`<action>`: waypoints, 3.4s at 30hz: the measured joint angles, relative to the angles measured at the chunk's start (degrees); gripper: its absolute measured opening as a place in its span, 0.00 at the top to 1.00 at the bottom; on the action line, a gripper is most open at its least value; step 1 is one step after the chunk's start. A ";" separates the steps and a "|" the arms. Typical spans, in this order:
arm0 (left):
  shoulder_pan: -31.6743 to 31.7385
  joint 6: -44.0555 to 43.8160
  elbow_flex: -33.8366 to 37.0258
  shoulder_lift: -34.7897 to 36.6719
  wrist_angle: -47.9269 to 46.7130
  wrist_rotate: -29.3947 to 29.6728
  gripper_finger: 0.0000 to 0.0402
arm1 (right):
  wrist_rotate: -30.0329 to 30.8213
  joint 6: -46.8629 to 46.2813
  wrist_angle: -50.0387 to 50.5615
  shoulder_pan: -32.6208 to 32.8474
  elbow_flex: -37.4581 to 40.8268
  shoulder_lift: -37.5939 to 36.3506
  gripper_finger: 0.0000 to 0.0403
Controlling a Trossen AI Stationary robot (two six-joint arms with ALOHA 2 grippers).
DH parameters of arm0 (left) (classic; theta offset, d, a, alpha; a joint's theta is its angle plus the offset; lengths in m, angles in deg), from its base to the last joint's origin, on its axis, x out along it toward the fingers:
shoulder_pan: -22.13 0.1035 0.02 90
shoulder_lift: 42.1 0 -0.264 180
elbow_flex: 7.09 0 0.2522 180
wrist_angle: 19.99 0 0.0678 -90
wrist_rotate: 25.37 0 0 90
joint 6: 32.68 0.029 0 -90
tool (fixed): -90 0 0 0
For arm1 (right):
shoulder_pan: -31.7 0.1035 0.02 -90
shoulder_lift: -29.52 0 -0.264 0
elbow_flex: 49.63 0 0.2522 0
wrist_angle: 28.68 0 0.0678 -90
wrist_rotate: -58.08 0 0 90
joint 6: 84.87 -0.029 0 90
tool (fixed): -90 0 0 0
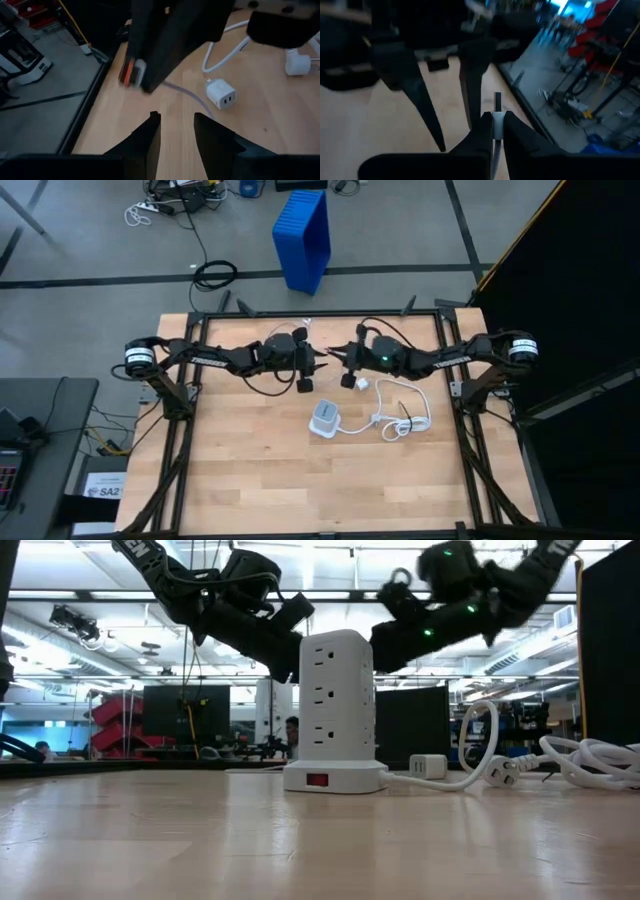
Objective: Plug in charger
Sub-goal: Insert the white charger cable into the white charger adapter
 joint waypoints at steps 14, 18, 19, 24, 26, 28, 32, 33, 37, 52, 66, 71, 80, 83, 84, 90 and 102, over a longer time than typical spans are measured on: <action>0.01 -6.92 0.00 0.00 11.41 -18.46 0.74 | -4.96 -2.78 -25.06 -2.22 6.42 0.20 1.00; 0.00 -9.27 0.00 0.00 14.14 -18.38 0.74 | -6.66 -2.79 -26.87 -2.18 3.60 0.20 1.00; 0.00 -9.68 0.00 0.00 14.67 -18.40 0.74 | -7.15 -2.78 -27.05 -2.16 2.76 0.20 1.00; -0.04 -12.95 0.00 0.00 16.93 -18.37 0.74 | -9.52 -2.78 -27.05 -1.13 -0.45 0.20 1.00; -0.02 -14.29 0.00 0.00 17.24 -17.48 0.74 | -10.18 -2.78 -27.01 -0.52 -1.28 0.20 1.00; -0.04 -15.72 0.00 0.00 17.46 -14.72 0.74 | -10.55 -2.77 -27.01 0.12 -1.92 0.20 1.00; 0.00 -17.08 0.00 0.00 17.99 -7.95 0.74 | -10.60 -2.75 -26.77 1.14 -2.28 0.20 1.00; 0.00 -17.10 0.00 0.00 17.99 -6.19 0.74 | -10.58 -2.75 -26.50 1.41 -2.28 0.20 1.00; 0.00 -17.08 0.00 0.00 18.34 -0.55 0.74 | -10.58 -2.68 -24.92 2.18 -2.28 0.20 1.00; 0.00 -10.26 0.00 0.21 14.83 1.34 0.74 | -4.85 -1.01 -11.76 2.65 -2.28 0.22 1.00; 0.03 -1.25 0.02 3.78 2.63 -0.07 0.74 | 3.19 3.88 3.37 2.53 -2.28 0.24 1.00; 0.00 -0.24 0.02 3.85 4.98 -1.86 0.74 | 0.82 3.96 3.83 2.43 -2.28 0.24 1.00; -0.07 1.45 0.01 3.85 3.60 -1.99 0.75 | 0.34 3.91 4.17 2.80 -2.28 0.24 1.00; -0.11 2.46 0.00 3.85 2.03 -1.92 0.81 | 0.14 3.89 4.16 2.84 -2.28 0.24 1.00; -0.11 2.57 0.00 3.85 1.61 -1.74 0.83 | 0.05 3.89 4.19 2.86 -2.28 0.24 1.00; -0.11 2.26 0.04 3.85 1.54 -1.43 0.98 | 0.34 3.41 5.61 2.89 -2.19 0.24 1.00; -0.11 1.84 0.04 3.85 2.80 -1.32 0.96 | 0.29 2.29 5.28 2.89 -2.19 0.22 1.00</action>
